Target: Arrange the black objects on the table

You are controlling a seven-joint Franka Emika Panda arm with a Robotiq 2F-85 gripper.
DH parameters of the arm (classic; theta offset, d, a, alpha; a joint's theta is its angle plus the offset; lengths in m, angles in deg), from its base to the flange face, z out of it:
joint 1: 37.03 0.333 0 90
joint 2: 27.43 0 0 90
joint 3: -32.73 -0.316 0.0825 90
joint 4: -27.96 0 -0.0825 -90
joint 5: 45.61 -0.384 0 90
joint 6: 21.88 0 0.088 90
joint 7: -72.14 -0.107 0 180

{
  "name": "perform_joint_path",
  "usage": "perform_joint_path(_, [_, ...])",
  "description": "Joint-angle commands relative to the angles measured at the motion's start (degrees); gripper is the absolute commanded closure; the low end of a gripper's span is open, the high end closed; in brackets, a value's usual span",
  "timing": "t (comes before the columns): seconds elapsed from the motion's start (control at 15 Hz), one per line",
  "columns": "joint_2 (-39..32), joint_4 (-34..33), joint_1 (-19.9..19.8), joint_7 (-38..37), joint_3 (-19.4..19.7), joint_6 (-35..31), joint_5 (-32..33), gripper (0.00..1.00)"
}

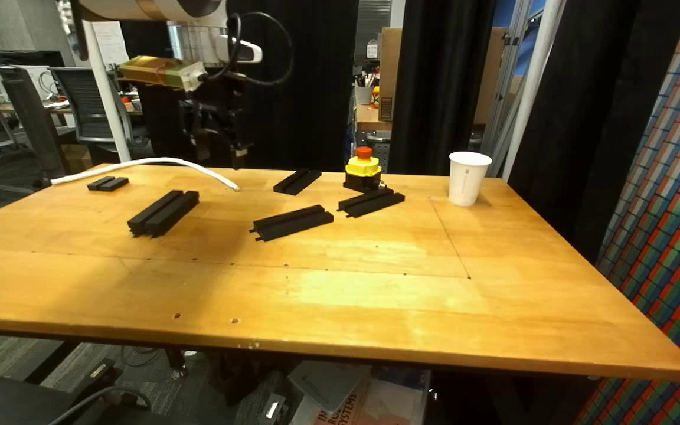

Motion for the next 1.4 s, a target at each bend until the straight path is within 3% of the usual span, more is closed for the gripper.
perform_joint_path(0.0, [1.34, 3.54, -4.39, -2.76, 2.23, -3.11, -0.59, 0.0])
perform_joint_path(0.4, [-5.34, 2.71, -7.54, -3.63, 4.15, -9.03, -4.32, 0.0])
perform_joint_path(0.93, [-13.98, -1.52, -5.27, -5.74, 3.96, -10.48, -7.58, 0.0])
perform_joint_path(1.33, [-17.45, -4.79, -4.03, -8.56, 5.09, -10.49, -6.44, 0.0])
